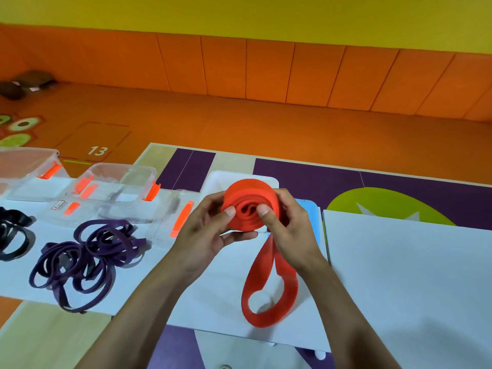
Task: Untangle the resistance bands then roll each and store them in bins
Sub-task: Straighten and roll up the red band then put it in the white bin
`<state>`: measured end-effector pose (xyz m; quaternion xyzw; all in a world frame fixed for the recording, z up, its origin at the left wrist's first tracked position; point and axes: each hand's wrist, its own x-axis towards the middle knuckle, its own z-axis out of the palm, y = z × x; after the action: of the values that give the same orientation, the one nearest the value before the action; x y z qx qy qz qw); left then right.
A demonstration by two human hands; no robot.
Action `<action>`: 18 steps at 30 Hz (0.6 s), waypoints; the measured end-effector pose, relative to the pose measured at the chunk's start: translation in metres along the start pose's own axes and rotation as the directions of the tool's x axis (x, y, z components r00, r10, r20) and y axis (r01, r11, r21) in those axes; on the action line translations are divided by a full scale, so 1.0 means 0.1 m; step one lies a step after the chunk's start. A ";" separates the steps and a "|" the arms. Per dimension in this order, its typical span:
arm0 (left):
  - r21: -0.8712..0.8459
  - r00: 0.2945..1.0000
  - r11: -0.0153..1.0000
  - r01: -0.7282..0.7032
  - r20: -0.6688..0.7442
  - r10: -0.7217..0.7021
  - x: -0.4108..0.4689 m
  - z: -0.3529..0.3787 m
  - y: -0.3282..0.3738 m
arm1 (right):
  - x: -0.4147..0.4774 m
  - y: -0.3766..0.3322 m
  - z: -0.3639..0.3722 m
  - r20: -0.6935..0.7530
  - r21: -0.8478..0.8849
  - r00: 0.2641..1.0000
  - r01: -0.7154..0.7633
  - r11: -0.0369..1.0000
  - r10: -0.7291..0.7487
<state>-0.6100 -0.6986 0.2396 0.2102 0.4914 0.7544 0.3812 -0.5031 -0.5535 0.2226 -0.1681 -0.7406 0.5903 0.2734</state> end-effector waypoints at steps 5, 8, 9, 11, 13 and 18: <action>-0.165 0.995 0.981 0.100 0.042 -0.094 0.00 0.07 -0.10 | -0.03 0.00 0.11 -0.070 0.046 0.998 0.002 0.999 0.001; 0.092 0.992 0.990 0.106 0.056 -0.111 -0.01 0.01 -0.08 | -0.05 0.01 0.11 -0.038 0.027 0.999 -0.020 0.999 0.021; 0.260 0.991 0.961 0.095 0.063 -0.115 -0.01 -0.04 -0.05 | -0.05 0.01 0.08 -0.016 0.023 0.999 -0.034 0.999 0.034; 0.537 0.988 0.840 0.077 0.075 -0.138 0.02 -0.12 0.05 | -0.04 0.00 -0.01 0.038 -0.018 0.998 -0.055 0.998 0.055; 0.633 0.990 0.773 0.040 0.077 -0.115 0.03 -0.17 0.18 | -0.03 -0.04 -0.05 0.112 -0.084 0.991 -0.061 0.995 0.071; 0.728 0.969 0.685 -0.038 0.194 -0.152 0.05 -0.16 0.41 | -0.05 -0.10 -0.05 0.220 -0.111 0.974 -0.032 0.993 0.056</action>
<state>-0.6395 -0.7133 0.2697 0.4173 0.7063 0.4549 0.3465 -0.4959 -0.5548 0.2319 -0.1319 -0.7932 0.5709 0.1660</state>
